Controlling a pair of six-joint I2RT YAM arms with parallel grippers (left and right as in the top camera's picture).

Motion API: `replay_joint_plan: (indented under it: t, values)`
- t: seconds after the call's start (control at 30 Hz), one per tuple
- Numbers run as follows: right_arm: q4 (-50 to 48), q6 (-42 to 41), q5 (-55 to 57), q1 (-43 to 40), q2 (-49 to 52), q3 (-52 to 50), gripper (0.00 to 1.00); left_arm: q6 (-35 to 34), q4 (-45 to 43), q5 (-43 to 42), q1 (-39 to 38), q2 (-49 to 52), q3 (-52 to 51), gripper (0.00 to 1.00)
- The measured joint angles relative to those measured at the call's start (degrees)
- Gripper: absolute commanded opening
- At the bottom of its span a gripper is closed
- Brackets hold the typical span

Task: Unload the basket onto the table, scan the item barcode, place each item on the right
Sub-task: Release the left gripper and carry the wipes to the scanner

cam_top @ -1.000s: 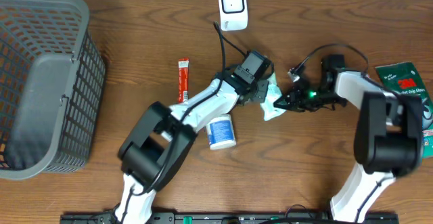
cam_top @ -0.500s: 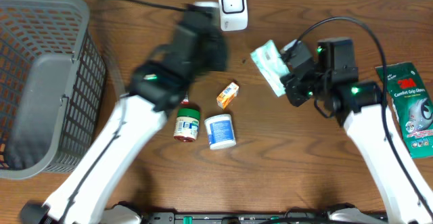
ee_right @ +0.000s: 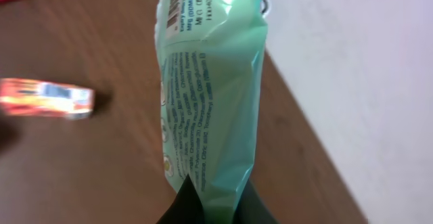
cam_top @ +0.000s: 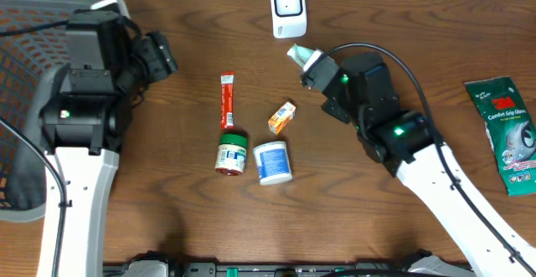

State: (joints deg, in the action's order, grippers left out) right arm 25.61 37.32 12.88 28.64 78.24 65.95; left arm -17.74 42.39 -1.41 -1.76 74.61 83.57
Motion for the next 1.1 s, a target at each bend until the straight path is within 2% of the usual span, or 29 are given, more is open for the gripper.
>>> replay_joint_plan:
  t: [0.2,0.53,0.93,1.1]
  values:
    - [-3.85,2.84,3.04,0.48,0.87,0.0,0.01,0.0,1.36,0.04,0.59,0.0,0.0,0.81]
    - [-8.83,12.26,4.46,0.48,2.69,0.0,0.01,0.0,1.53,0.04,0.59,0.0,0.0,0.81]
    - [-21.86,21.18,13.97,0.48,13.6,-0.02,0.01,0.0,1.55,0.04,0.59,0.0,0.0,0.82]
    - [-31.06,27.65,16.04,0.48,15.32,-0.02,0.01,0.0,1.55,0.04,0.59,0.0,0.0,0.82]
